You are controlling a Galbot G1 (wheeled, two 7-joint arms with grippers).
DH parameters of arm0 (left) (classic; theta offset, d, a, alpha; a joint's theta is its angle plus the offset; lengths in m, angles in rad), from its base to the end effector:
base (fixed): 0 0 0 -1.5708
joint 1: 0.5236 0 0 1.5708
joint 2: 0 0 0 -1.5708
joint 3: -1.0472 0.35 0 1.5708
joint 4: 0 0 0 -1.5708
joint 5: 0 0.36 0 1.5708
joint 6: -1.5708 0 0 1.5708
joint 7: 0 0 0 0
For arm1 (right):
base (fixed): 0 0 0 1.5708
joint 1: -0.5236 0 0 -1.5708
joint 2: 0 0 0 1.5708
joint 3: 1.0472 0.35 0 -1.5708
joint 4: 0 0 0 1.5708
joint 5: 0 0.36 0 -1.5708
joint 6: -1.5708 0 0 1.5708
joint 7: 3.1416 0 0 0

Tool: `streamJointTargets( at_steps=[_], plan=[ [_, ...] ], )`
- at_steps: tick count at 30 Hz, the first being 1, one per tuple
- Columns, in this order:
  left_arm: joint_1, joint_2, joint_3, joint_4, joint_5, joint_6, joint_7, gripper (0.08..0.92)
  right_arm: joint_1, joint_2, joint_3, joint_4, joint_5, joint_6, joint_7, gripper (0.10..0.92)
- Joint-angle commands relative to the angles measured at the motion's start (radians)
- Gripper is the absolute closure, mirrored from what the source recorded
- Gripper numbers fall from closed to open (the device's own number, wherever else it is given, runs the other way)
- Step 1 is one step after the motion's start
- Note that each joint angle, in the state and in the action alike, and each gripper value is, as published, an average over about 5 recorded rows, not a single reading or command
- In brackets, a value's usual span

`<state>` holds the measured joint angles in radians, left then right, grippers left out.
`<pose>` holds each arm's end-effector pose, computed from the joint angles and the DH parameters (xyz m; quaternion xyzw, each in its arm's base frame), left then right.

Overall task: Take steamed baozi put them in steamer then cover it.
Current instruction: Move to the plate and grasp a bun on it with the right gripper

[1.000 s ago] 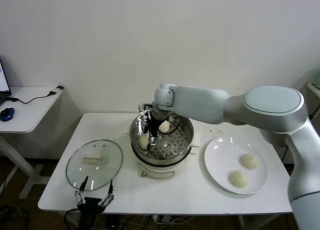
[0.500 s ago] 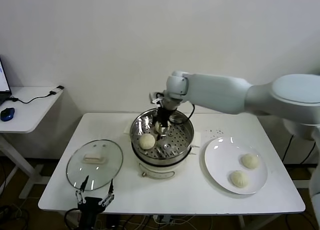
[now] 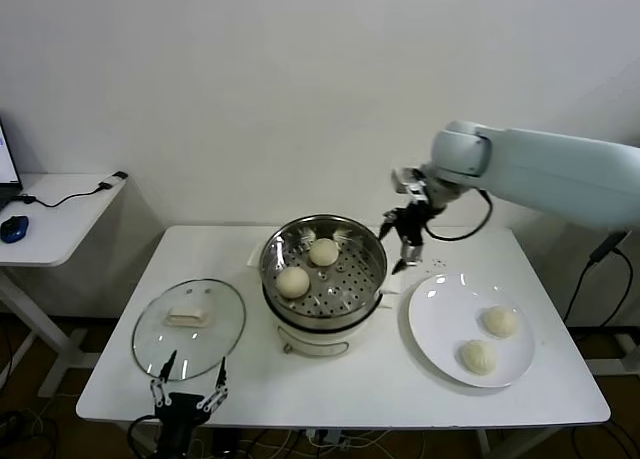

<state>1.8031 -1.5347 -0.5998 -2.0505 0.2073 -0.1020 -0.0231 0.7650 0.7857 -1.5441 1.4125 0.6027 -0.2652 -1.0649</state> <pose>0.1063 0.0309 -0.3515 0.0106 -0.9863 -0.1401 0.0865 0.5344 -0.0665 -0.0430 0.5793 -0.5446 0.4872 0.3611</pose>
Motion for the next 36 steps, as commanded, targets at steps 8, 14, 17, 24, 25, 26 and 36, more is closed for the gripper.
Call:
streamJointTargets(
  at_steps=[8,14,17,24,25,26,36],
  plan=[
    [0.012,-0.011,-0.006,0.001,0.019,0.002,-0.002,0.177,-0.537,-0.397,0.350,0.066,-0.461,0.042,-0.037,0.203],
    [0.010,-0.016,-0.006,0.005,0.029,0.006,-0.002,0.177,-0.710,-0.387,0.491,0.007,-0.517,0.049,-0.036,0.203],
    [0.010,-0.018,-0.005,0.008,0.034,0.007,-0.002,0.177,-0.752,-0.372,0.522,-0.017,-0.530,0.052,-0.031,0.203],
    [0.012,-0.024,-0.005,0.017,0.040,0.005,-0.003,0.177,-0.768,-0.321,0.524,-0.069,-0.540,0.058,-0.018,0.203],
    [0.013,-0.025,-0.005,0.018,0.040,0.004,-0.003,0.177,-0.769,-0.313,0.525,-0.076,-0.540,0.058,-0.016,0.203],
    [0.013,-0.025,-0.006,0.020,0.040,0.004,-0.004,0.177,-0.769,-0.304,0.526,-0.082,-0.539,0.058,-0.014,0.203],
    [0.016,-0.026,-0.008,0.028,0.040,0.001,-0.005,0.177,-0.758,-0.218,0.518,-0.124,-0.527,0.055,-0.006,0.203]
  ],
)
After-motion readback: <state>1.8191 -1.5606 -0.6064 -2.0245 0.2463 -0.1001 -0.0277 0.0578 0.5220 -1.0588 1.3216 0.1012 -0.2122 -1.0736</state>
